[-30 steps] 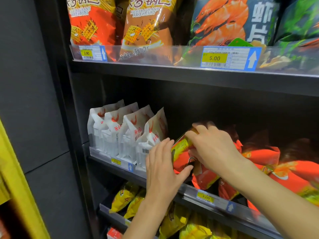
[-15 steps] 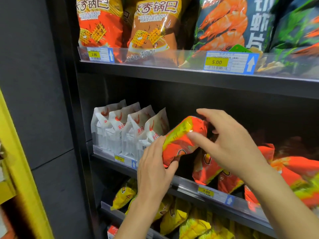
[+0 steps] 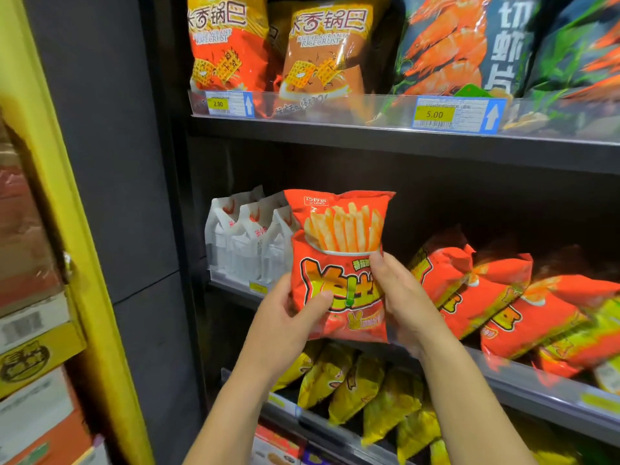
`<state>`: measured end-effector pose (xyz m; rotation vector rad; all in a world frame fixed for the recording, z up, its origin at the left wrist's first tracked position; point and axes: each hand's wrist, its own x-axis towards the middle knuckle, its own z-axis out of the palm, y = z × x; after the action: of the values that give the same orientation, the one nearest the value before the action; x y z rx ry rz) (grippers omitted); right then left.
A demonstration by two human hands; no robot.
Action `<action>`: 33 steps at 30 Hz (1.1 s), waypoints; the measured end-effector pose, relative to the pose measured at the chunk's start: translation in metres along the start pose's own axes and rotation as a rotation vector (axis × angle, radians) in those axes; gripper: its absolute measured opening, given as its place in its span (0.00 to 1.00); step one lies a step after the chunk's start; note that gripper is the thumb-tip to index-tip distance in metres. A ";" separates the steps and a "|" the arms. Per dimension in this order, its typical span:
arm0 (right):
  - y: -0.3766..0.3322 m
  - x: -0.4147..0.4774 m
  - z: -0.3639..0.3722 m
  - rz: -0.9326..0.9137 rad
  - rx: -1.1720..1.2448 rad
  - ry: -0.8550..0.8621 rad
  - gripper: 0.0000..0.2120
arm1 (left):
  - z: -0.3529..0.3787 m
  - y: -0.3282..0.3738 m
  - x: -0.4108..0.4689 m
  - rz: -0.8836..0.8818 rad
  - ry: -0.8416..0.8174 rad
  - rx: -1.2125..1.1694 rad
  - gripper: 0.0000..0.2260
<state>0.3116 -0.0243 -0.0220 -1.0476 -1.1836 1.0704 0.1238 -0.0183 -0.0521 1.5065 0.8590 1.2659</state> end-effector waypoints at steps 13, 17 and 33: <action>0.050 -0.036 0.049 0.303 0.485 -0.055 0.34 | -0.067 0.008 -0.059 -0.302 0.005 -0.241 0.39; 0.053 -0.045 0.057 0.315 0.450 -0.045 0.32 | -0.081 0.015 -0.067 -0.304 0.113 -0.376 0.35; 0.018 -0.078 0.091 0.155 -0.045 -0.158 0.39 | -0.078 0.012 -0.090 -0.396 0.165 -0.466 0.23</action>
<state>0.2143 -0.0929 -0.0453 -1.1201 -1.2732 1.2712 0.0274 -0.0879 -0.0670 0.8260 0.8444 1.1960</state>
